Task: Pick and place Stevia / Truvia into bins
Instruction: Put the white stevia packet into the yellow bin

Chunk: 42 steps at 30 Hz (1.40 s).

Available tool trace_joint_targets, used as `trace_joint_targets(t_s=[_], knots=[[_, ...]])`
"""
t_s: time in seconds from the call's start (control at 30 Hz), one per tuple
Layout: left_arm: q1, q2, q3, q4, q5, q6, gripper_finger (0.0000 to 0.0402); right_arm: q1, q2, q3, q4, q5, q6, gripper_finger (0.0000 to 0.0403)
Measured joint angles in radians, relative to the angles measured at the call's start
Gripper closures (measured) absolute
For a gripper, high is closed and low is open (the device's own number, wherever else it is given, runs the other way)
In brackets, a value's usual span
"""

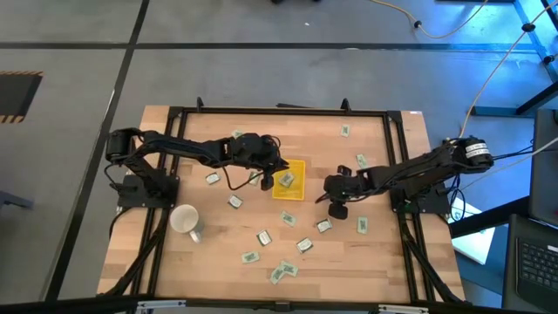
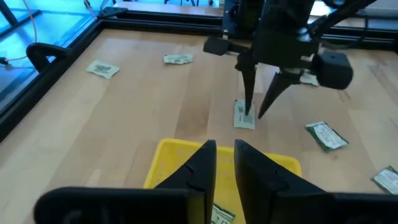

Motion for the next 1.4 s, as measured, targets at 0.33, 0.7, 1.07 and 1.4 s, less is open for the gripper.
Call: trace_joint_targets(t_s=[0.33, 0.7, 1.07, 1.4], knots=[[0.000, 0.002, 0.000, 0.003, -0.001, 0.033, 0.0348, 0.000, 0.118, -0.001, 0.050, 0.022, 0.028, 0.0327], [0.000, 0.002, 0.000, 0.001, 0.000, 0.033, 0.0351, 0.000, 0.133, -0.001, 0.057, 0.020, 0.059, 0.0396], [0.000, 0.001, -0.001, -0.067, 0.000, 0.034, 0.0351, 0.000, 0.040, 0.068, -0.082, 0.002, 0.054, 0.0401], [0.000, -0.057, -0.002, -0.215, -0.002, 0.044, 0.0351, 0.000, -0.005, 0.276, -0.221, 0.041, -0.023, 0.0402]])
